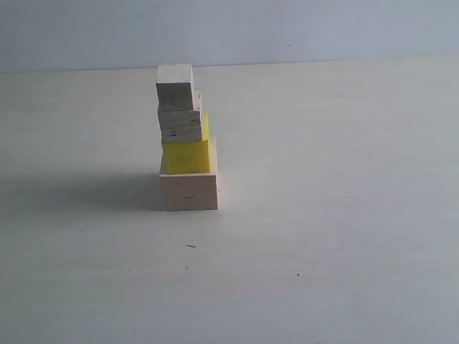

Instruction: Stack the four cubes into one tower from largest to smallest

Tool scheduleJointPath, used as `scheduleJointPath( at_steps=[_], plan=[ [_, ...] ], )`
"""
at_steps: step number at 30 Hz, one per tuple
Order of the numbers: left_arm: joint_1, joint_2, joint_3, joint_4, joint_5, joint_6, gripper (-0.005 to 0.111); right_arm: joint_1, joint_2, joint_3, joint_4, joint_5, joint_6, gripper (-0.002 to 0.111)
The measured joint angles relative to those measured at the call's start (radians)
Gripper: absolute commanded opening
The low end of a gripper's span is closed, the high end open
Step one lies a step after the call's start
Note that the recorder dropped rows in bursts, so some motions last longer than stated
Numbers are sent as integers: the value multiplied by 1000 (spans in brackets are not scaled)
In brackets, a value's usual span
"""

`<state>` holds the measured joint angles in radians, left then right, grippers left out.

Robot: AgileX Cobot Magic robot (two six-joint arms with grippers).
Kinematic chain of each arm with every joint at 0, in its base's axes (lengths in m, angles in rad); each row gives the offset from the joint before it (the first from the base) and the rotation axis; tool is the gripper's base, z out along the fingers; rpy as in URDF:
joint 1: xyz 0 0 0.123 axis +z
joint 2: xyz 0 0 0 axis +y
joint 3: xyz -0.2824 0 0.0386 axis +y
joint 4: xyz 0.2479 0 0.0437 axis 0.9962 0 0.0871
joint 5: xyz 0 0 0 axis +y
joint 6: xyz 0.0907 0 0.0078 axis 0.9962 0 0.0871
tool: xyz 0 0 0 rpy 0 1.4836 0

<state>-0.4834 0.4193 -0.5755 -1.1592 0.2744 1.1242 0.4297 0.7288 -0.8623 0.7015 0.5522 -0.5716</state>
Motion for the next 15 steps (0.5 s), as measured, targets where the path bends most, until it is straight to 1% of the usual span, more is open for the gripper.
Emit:
scheduleJointPath(
  at_steps=[7, 15],
  plan=[
    [0, -94, 0, 28, 19, 0, 0, 0, -36, 0, 0, 108, 0, 0],
    [0, -117, 0, 43, 20, 0, 0, 0, -38, 0, 0, 120, 0, 0]
  ],
)
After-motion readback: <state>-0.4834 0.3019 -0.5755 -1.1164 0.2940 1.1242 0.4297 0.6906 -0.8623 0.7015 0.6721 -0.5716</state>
